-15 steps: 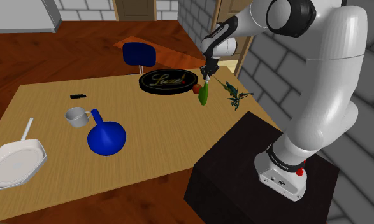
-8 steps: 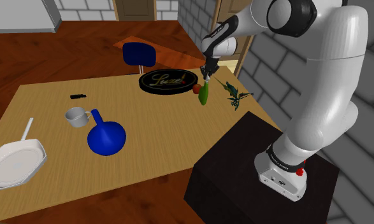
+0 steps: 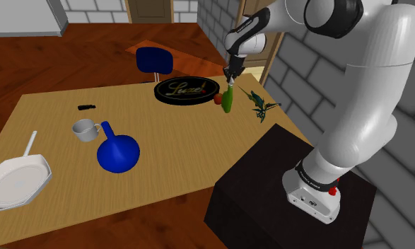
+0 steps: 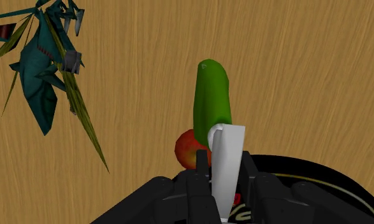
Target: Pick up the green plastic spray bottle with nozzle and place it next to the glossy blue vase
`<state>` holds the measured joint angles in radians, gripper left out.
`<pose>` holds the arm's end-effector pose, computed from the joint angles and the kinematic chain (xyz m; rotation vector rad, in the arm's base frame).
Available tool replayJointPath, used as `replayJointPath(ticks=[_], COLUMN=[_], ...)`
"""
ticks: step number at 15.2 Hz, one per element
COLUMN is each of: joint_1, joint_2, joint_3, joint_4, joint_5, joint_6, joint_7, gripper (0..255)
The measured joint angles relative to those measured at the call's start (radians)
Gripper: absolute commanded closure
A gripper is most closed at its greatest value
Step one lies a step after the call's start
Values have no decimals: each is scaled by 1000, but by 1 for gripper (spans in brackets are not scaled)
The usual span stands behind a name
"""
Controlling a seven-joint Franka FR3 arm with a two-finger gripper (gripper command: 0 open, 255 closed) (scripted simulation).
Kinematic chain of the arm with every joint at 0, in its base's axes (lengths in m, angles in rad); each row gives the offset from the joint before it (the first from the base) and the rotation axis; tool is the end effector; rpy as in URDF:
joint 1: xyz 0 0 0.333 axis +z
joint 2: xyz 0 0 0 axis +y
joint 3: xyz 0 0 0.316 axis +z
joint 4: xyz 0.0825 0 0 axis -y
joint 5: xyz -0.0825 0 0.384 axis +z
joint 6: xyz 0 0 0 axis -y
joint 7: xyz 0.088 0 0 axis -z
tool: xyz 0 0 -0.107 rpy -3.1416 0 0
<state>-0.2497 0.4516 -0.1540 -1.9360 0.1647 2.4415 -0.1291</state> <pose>0.5805 -0.2427 0.2589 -3.0581 0.5884 -0.1111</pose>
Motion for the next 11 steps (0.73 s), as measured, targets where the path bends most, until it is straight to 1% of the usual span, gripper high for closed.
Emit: replayJointPath(ticks=[11], joint_1=[11], joint_2=[-96], joint_3=[-16], joint_4=[22], joint_5=[-30], joint_6=[-116], joint_7=[23], gripper=[255])
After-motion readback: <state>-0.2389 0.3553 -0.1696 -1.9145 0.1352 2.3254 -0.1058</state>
